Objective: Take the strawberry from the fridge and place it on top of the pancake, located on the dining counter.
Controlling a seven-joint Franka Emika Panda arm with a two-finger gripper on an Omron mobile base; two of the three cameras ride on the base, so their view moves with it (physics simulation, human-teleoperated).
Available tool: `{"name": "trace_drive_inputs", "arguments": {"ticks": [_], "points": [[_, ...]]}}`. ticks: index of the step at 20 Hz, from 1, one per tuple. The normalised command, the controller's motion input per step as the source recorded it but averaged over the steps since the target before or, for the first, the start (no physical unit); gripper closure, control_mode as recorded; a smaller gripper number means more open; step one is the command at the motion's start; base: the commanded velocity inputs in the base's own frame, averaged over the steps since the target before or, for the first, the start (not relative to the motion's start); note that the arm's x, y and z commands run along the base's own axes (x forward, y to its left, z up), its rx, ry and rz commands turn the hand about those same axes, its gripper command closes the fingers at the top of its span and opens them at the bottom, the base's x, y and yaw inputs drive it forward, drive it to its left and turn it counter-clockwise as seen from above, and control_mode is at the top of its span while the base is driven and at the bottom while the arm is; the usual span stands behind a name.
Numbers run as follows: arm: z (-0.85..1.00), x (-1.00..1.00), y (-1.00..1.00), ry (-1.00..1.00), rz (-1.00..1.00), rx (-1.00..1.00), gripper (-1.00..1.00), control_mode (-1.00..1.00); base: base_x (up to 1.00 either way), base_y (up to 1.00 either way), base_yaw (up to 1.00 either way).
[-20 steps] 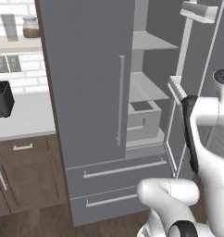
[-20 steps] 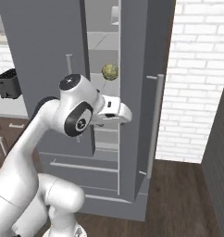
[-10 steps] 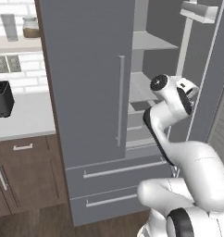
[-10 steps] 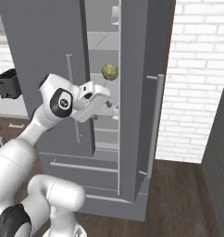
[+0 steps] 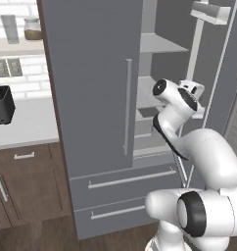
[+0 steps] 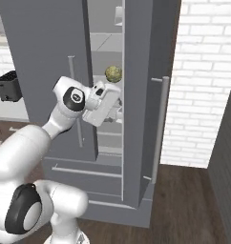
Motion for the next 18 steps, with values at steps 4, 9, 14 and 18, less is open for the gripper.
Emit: {"name": "trace_drive_inputs", "arguments": {"ticks": [4,9,14,18], "points": [[0.0,0.05,-0.57,0.14,0.0,-0.05,-1.0,-1.0,0.0,0.0,0.0],[0.0,0.0,-0.65,0.09,0.0,0.0,-1.0,-1.0,0.0,0.0,0.0],[0.06,0.0,-0.2,0.04,0.0,0.0,-1.0,-1.0,0.0,0.0,0.0],[0.0,0.0,0.0,-0.01,0.02,0.0,-1.0,-1.0,0.0,0.0,0.0]]}}
